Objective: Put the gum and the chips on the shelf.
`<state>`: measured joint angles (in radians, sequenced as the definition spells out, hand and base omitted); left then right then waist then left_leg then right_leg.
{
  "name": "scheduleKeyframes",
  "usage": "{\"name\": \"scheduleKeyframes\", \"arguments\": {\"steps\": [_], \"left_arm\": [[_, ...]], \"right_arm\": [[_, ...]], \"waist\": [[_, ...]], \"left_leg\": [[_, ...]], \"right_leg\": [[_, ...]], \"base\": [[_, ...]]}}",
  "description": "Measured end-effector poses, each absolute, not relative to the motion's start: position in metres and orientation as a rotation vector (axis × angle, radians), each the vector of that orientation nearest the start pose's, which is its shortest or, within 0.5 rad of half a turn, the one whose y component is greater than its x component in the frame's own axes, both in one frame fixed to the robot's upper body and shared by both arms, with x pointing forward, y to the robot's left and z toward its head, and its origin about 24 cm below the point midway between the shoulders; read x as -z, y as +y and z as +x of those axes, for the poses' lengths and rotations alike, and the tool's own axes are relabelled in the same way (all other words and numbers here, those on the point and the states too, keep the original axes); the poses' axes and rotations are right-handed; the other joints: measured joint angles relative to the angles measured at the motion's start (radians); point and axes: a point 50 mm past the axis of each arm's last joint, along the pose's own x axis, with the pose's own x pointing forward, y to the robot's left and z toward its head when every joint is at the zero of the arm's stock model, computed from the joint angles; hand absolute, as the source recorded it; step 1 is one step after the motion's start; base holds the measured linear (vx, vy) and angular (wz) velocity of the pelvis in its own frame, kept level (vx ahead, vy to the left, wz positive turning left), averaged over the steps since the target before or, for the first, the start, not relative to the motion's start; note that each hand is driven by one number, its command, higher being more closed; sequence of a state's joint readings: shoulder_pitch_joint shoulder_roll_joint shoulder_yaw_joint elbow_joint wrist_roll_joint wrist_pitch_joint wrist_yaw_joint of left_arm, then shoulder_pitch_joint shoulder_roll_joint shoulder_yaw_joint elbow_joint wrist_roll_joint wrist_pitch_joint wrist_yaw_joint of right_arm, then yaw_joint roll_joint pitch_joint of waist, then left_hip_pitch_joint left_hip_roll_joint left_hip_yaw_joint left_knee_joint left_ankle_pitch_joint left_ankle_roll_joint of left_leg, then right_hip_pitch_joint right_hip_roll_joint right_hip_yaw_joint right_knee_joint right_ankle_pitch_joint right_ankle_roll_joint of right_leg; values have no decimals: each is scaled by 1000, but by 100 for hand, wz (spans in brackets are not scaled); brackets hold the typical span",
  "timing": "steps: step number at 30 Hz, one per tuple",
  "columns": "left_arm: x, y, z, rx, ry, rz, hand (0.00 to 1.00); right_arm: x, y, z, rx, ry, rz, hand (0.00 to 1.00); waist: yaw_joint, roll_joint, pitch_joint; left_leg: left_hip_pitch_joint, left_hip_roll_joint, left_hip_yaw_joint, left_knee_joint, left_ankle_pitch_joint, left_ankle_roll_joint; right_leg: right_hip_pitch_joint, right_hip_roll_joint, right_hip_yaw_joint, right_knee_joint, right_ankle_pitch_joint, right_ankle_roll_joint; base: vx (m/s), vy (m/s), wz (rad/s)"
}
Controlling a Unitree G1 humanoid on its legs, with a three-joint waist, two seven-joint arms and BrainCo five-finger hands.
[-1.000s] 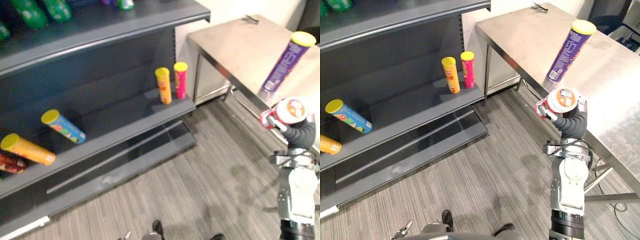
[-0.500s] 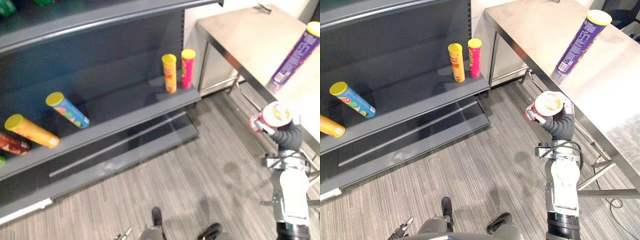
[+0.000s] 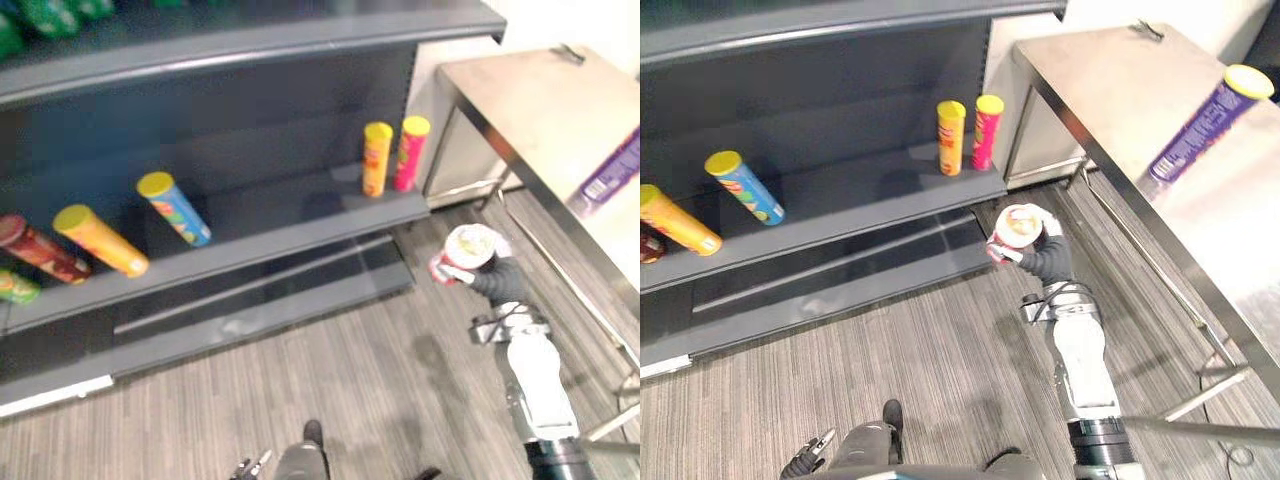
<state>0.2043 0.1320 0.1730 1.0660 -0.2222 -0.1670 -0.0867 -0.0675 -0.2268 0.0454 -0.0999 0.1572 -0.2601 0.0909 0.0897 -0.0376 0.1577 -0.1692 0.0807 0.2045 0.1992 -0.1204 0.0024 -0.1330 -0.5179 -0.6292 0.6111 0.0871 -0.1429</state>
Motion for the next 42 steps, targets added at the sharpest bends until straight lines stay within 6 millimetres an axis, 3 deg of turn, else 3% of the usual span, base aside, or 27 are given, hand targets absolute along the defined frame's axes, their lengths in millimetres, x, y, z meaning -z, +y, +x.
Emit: {"name": "scheduleKeyframes", "arguments": {"steps": [1, 2, 3, 5, 6, 9, 11, 12, 16, 20, 29, 35, 37, 38, 39, 42], "left_arm": [[160, 226, 51, -337, 1043, -169, 0], [159, 230, 50, -335, 1048, -153, 0], [159, 233, 51, -342, 1051, -143, 0], [159, 235, 49, -354, 1056, -139, 0], [160, 235, 47, -356, 1067, -140, 0], [160, 234, 49, -349, 1066, -139, 0], [160, 233, 49, -348, 1063, -139, 0], [161, 232, 46, -354, 1073, -146, 0], [164, 227, 38, -378, 1097, -191, 0], [164, 227, 39, -385, 1092, -202, 0], [164, 227, 40, -384, 1091, -190, 0], [163, 227, 47, -376, 1077, -184, 0], [162, 228, 52, -372, 1067, -180, 0], [162, 228, 54, -368, 1064, -177, 0], [163, 226, 54, -353, 1070, -165, 0], [163, 227, 49, -354, 1093, -152, 0]], "right_arm": [[-108, -164, 257, -189, -409, -81, 100], [-105, -163, 256, -199, -401, -75, 100], [-103, -160, 254, -220, -392, -73, 100], [-100, -156, 253, -241, -382, -60, 100], [-99, -153, 252, -264, -376, -49, 100], [-94, -153, 247, -274, -357, -23, 100], [-91, -153, 244, -277, -345, -14, 100], [-91, -152, 245, -277, -347, 0, 100], [-100, -152, 243, -289, -387, 30, 100], [-93, -159, 238, -265, -358, 28, 100], [-82, -161, 231, -233, -317, 52, 100], [-82, -176, 232, -147, -310, 42, 100], [-83, -180, 233, -122, -316, 39, 100], [-85, -183, 233, -109, -322, 31, 100], [-87, -185, 235, -102, -328, 24, 100], [-93, -181, 240, -112, -347, 33, 100]], "waist": [[-1, 5, 3], [-5, 21, 12], [-12, 17, 12], [-23, 13, 13], [-29, 12, 12], [-38, -3, 4], [-47, -11, 1], [-42, -15, 1], [-31, -10, -4], [-58, -5, -13], [-59, -3, -67], [-65, -3, -68], [-72, -3, -70], [-75, 0, -71], [-74, 6, -73], [-59, 5, -74]], "left_leg": [[12, -5, -8, 3, -3, 13], [27, -9, -56, 21, -20, 37], [34, -17, -98, 25, -28, 51], [55, -45, -136, 14, -32, 64], [73, -69, -159, 8, -27, 57], [86, -117, -226, 8, -28, 53], [84, -132, -247, 23, -40, 34], [78, -122, -238, 50, -59, 7], [72, -47, -220, 41, -82, -30], [90, -29, -221, -17, -66, -45], [122, -33, -222, -111, -21, -46], [115, -35, -263, -116, -2, -61], [100, 17, -107, -133, -4, -72], [98, 44, -10, -151, 29, -99], [104, 44, 25, -179, 78, -88], [124, 18, 26, -218, 104, -72]], "right_leg": [[-38, 3, 92, 49, 67, -52], [-94, 62, 261, 101, 0, 43], [-114, 143, 359, 98, -138, 132], [-129, 232, 418, 26, -215, 153], [-129, 267, 424, -56, -221, 170], [-124, 331, 513, -233, -197, 208], [-97, 334, 530, -339, -137, 249], [-61, 346, 527, -402, -103, 245], [-33, 415, 504, -479, -98, 236], [-13, 428, 472, -508, -98, 236], [6, 427, 460, -549, -93, 229], [56, 412, 370, -571, -98, 222], [74, 398, 308, -576, -102, 217], [77, 385, 280, -576, -103, 218], [77, 377, 268, -576, -102, 222], [83, 363, 274, -596, -90, 239]], "base": [[143, 241, 62], [206, 213, 77], [180, 159, 85], [195, 118, 93], [215, 110, 86], [196, 5, 93], [231, -87, 88], [199, -116, 47], [174, -185, -4], [61, -86, 17], [-2, -9, 5], [-44, -13, 46], [-82, 12, 86], [-29, 67, 76], [-4, 85, 56], [15, 83, 8]]}}
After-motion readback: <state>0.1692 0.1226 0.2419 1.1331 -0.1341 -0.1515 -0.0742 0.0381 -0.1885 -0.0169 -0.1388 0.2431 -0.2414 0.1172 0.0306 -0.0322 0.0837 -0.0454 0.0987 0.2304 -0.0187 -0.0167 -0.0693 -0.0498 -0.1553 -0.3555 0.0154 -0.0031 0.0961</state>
